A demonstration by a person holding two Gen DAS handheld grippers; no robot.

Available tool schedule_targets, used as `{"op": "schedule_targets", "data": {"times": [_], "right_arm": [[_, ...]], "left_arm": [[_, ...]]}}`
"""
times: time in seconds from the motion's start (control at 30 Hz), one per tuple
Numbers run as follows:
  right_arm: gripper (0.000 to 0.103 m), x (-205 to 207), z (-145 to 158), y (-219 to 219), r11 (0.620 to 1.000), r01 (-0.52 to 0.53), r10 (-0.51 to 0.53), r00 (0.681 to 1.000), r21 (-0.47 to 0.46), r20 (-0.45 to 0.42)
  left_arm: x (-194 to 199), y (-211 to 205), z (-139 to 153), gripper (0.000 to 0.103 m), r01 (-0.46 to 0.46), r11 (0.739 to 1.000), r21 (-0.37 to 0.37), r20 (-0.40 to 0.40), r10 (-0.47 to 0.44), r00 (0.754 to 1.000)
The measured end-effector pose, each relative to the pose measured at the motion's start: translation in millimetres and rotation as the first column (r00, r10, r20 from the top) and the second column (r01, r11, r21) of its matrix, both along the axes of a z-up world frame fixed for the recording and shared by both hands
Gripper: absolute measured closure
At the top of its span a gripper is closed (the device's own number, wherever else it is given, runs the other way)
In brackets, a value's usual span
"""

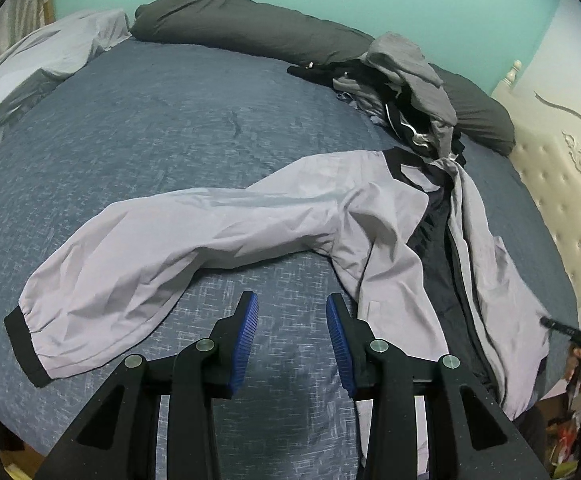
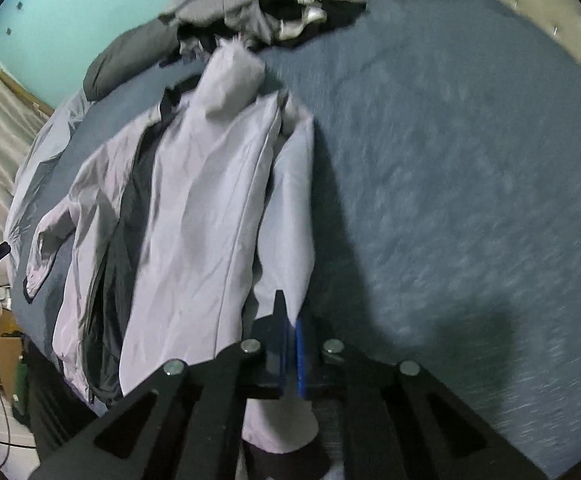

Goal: Fold clothes
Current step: 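Release the jacket with the right tool and smooth the jacket body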

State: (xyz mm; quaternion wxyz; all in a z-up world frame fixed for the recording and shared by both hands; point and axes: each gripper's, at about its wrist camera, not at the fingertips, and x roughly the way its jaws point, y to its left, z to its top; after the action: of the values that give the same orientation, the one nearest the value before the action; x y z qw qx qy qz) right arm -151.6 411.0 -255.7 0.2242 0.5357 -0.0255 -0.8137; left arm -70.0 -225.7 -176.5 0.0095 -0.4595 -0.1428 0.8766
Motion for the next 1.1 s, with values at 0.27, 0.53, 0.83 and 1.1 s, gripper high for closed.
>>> {"op": "schedule_targets", "data": {"times": [0.27,0.53,0.83,1.1], "right_arm": [[0.101,-18,59,24,0.992,0.038,-0.02,0.99,0.124,-0.14],[0.1,-38,12,44,0.981,0.056,-0.059,0.998,0.188,0.01],[0.089,-36,2,72,0.963,0.173,-0.172,0.985,0.205,-0.021],[0.074,-19,11,34,0.987,0.034,-0.035,0.999,0.156,0.003]], "left_arm": [[-7,8,-7,0.064,0.008,1.0,0.015,0.016,-0.008,1.0],[-13,23,-20,0.064,0.041,0.998,0.041,0.039,-0.043,0.998],[-17,53,-57,0.06,0.127,0.986,0.11,0.142,-0.142,0.98],[-18,113,-114,0.058,0.216,0.959,0.185,0.257,-0.26,0.931]]}}
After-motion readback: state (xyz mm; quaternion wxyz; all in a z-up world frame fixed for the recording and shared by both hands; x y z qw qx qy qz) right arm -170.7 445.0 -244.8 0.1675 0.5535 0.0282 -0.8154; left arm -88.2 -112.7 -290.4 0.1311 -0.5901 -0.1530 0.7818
